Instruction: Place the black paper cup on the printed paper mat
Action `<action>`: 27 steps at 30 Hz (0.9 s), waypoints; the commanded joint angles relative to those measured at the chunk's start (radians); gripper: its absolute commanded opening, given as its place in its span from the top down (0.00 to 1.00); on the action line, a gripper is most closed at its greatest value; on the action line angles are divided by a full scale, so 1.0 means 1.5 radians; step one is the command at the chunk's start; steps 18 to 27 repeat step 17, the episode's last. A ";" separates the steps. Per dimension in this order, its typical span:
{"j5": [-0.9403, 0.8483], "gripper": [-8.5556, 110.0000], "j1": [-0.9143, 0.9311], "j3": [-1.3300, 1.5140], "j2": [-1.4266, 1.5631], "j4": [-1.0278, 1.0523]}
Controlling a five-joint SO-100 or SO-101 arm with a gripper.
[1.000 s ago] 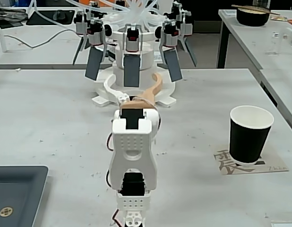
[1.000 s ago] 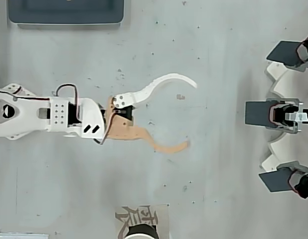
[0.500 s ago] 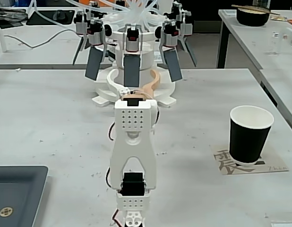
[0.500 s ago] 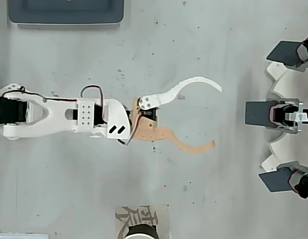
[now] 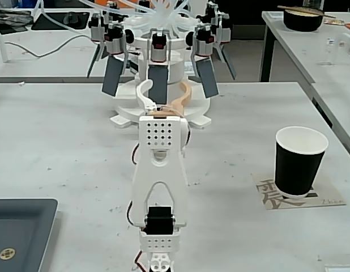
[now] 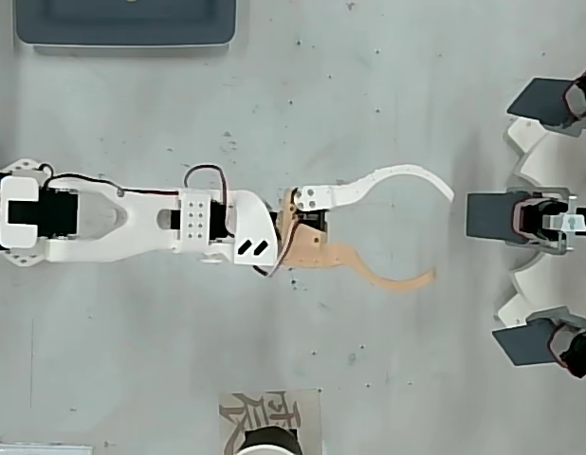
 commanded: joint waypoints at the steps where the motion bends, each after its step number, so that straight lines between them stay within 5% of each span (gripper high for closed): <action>1: 0.005 0.79 -0.008 -0.034 0.006 -0.001; 27: 0.007 0.83 -0.030 -0.066 -0.029 -0.003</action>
